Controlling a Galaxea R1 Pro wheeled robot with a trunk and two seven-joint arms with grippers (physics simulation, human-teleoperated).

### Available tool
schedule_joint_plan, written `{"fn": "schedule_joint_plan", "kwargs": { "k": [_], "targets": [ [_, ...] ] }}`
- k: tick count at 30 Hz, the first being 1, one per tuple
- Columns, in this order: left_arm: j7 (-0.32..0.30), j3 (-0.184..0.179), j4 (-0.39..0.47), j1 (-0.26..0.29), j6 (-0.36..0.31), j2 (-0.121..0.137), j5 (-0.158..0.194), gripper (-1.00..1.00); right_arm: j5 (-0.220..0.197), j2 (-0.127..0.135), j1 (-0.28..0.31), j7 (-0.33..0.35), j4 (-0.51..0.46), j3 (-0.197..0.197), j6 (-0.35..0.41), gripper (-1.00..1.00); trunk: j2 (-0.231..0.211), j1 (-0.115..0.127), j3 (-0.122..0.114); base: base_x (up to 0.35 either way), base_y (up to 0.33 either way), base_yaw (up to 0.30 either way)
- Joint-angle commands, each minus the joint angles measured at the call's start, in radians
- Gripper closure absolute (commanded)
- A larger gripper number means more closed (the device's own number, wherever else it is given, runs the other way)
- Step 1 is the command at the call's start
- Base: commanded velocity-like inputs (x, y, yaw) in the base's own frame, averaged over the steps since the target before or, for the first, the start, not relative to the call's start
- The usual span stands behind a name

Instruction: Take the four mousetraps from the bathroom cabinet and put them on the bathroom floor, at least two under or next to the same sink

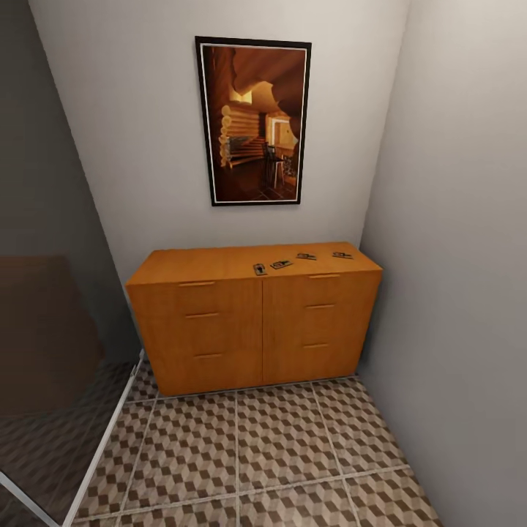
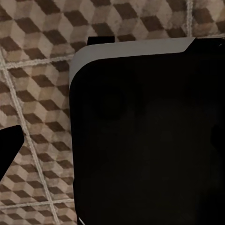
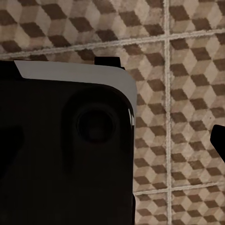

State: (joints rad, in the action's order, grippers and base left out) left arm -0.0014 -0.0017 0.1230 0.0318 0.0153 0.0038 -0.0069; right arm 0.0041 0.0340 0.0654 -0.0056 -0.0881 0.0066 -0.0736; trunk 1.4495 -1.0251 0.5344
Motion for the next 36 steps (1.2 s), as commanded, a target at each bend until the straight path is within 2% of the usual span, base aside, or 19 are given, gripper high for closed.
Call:
{"fn": "schedule_joint_plan", "kwargs": {
  "k": [1, 30, 36],
  "targets": [
    [0.0, 0.0, 0.0, 0.0, 0.002, 0.0, -0.001, -1.0, 0.001, 0.0, 0.001, -0.001, 0.001, 0.001, -0.003, -1.0, 0.0, 0.0, 0.001, 0.0, 0.0, 0.0],
    [-0.008, 0.004, 0.007, 0.0, 0.003, 0.0, 0.003, -1.0, -0.002, 0.014, 0.001, 0.007, -0.007, -0.004, -0.002, -1.0, 0.0, 0.0, 0.001, 0.0, 0.0, 0.0],
    [-0.005, 0.005, 0.014, 0.0, 0.001, 0.009, 0.002, -1.0, 0.0, 0.015, 0.001, 0.01, -0.013, -0.001, 0.0, -1.0, 0.0, 0.0, 0.001, 0.0, 0.0, 0.0]
  ]
}}
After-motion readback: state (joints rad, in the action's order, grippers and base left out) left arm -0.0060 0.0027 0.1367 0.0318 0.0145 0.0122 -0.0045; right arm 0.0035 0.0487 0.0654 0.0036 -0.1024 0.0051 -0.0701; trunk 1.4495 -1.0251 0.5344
